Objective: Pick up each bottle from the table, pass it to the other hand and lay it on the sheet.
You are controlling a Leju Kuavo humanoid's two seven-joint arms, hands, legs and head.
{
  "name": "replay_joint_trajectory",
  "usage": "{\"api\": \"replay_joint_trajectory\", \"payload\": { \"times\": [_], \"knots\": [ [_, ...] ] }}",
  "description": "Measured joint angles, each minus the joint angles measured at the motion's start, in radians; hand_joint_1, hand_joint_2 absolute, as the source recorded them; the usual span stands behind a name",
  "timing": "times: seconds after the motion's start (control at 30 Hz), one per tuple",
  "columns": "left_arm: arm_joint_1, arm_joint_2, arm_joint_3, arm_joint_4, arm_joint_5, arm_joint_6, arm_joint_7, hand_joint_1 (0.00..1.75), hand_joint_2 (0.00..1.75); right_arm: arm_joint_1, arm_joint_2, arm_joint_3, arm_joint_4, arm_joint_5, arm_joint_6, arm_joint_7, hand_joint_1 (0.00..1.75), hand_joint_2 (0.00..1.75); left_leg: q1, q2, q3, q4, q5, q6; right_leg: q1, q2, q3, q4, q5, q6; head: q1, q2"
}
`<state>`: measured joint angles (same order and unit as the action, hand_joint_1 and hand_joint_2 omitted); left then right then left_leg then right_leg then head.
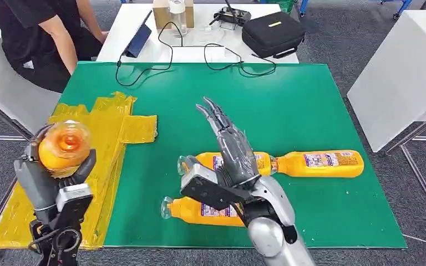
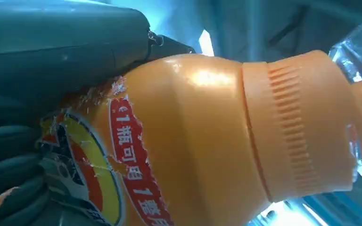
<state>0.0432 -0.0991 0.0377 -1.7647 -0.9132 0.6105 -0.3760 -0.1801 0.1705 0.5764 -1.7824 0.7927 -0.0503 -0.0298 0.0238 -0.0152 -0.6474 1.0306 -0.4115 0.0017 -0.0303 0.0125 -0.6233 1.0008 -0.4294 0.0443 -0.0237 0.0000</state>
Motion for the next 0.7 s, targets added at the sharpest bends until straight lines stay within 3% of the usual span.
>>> {"api": "replay_joint_trajectory", "payload": {
  "times": [0.03, 0.3, 0.67, 0.7],
  "knots": [
    [-0.001, 0.01, -0.012, 0.011, -0.078, 0.034, 0.032, 1.75, 1.75, 0.015, -0.01, 0.002, -0.024, 0.003, 0.011, 0.0, 0.0, 1.75, 0.0, 0.0, 0.0, 0.0, 0.0, 0.0, 0.0, 0.0, 0.0, 0.0, 0.0, 0.0, 0.0, 0.0],
    [-0.028, 0.064, -0.068, 0.187, -0.501, 0.054, 0.207, 1.75, 1.75, 0.071, -0.092, 0.065, -0.062, 0.054, 0.115, 0.049, 0.0, 1.75, 0.0, 0.001, 0.0, 0.0, 0.0, -0.001, 0.0, 0.001, -0.001, 0.0, 0.001, -0.001, 0.0, 0.0],
    [-0.041, 0.081, -0.006, 0.405, -0.56, 0.055, 0.244, 1.75, 1.75, 0.077, -0.11, 0.074, -0.053, 0.085, 0.209, 0.058, 0.0, 1.75, 0.0, 0.001, 0.0, 0.0, 0.0, 0.0, 0.0, 0.001, -0.001, 0.0, 0.0, 0.0, 0.0, 0.0],
    [-0.041, 0.084, 0.004, 0.42, -0.56, 0.056, 0.244, 0.0, 1.75, 0.078, -0.113, 0.077, -0.051, 0.096, 0.214, 0.059, 0.0, 1.75, 0.0, 0.001, 0.0, 0.0, 0.0, 0.0, 0.0, 0.001, -0.001, 0.0, 0.0, 0.0, 0.0, 0.0]
  ]
}}
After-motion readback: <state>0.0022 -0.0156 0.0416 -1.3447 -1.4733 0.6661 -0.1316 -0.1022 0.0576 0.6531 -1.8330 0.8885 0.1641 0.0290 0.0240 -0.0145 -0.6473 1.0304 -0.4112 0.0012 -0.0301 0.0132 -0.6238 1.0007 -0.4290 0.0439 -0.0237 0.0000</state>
